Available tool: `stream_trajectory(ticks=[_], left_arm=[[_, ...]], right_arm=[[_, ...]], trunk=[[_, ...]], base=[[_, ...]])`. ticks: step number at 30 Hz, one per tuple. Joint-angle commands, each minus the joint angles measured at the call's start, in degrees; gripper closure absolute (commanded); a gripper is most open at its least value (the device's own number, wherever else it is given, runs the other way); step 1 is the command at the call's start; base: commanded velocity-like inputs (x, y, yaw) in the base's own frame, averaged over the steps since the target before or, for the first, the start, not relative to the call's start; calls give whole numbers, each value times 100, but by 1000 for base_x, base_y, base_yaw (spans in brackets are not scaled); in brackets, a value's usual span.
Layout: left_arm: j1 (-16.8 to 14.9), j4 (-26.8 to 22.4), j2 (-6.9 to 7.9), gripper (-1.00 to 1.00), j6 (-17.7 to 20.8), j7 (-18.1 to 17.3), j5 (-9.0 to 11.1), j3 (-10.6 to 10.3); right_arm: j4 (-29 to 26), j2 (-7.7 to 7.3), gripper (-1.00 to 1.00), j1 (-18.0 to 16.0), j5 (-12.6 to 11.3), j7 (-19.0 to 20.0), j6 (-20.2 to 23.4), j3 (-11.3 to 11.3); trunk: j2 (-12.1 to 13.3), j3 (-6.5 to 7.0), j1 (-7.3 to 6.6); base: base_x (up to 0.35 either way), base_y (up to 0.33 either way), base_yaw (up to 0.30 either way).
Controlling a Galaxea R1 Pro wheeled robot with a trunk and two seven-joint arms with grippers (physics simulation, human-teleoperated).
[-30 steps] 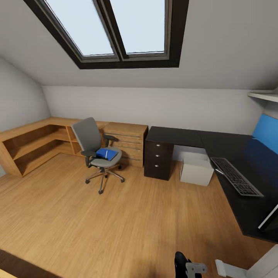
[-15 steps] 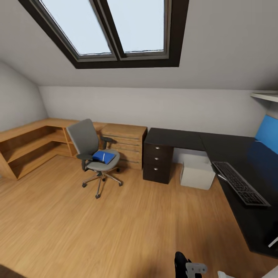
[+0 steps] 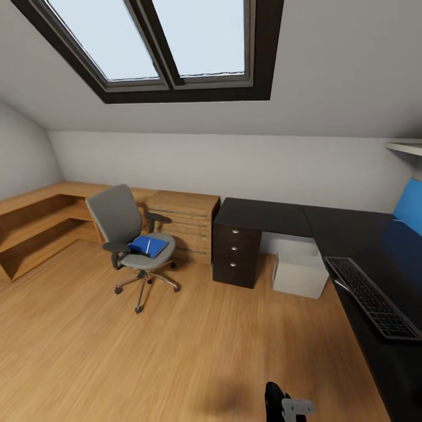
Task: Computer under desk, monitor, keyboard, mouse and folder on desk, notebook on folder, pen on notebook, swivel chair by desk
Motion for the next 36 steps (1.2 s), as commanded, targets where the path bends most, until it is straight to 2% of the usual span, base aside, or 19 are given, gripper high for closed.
stream_trajectory(ticks=[1,34,35,36], left_arm=[[-5,3,2,-100,-23,28,57,-44],[-3,3,6,-100,-42,19,56,-44],[-4,3,5,-100,-69,19,55,-44],[-3,3,1,-100,-361,19,59,-44]], right_arm=[[4,5,100,-1,54,-15,-16,-42],[4,4,100,-4,60,-15,-1,-42],[4,1,100,-4,61,-15,0,-42],[4,-3,100,-3,58,-15,-1,-42]], trunk=[[-5,-7,4],[-5,-7,4],[-5,-7,4],[-5,-7,4]], base=[[318,-76,0],[319,-21,0],[321,0,0],[321,0,0]])
